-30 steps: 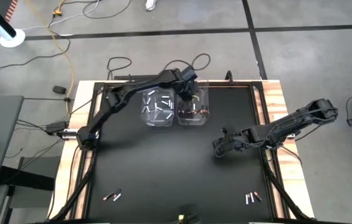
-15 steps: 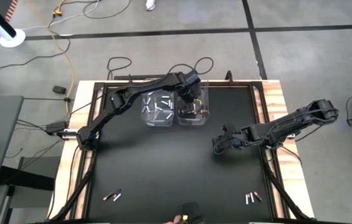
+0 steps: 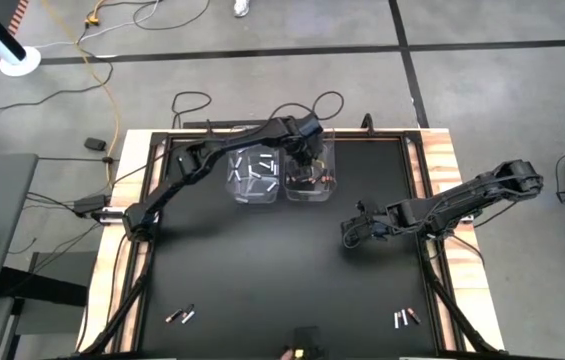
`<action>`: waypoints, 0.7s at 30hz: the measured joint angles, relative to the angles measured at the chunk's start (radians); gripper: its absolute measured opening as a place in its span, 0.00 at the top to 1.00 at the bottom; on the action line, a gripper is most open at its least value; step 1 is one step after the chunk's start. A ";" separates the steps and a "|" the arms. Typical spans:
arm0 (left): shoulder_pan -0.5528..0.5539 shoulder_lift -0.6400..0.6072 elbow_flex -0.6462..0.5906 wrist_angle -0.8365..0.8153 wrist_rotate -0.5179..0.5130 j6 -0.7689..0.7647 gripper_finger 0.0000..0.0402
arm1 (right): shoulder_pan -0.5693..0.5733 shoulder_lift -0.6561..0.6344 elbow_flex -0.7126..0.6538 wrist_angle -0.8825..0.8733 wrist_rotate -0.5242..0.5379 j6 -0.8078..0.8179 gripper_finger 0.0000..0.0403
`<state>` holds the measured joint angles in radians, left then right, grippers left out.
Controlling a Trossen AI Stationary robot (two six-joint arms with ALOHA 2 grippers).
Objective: Sort batteries
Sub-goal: Put the black battery into the right transparent bin
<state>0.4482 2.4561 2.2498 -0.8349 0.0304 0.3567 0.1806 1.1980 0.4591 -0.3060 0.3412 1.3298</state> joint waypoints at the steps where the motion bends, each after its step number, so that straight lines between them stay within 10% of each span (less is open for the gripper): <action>1: -0.004 0.000 0.012 -0.007 -0.019 0.000 0.69 | 0.000 0.000 0.000 0.000 0.000 -0.004 0.66; 21: -0.088 -0.298 0.076 -0.098 -0.031 -0.329 0.71 | 0.003 0.000 0.000 0.002 0.001 -0.055 0.66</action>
<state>0.3605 2.1578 2.3260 -0.9326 -0.0007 0.0273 0.1833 1.1976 0.4591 -0.3040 0.3420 1.2747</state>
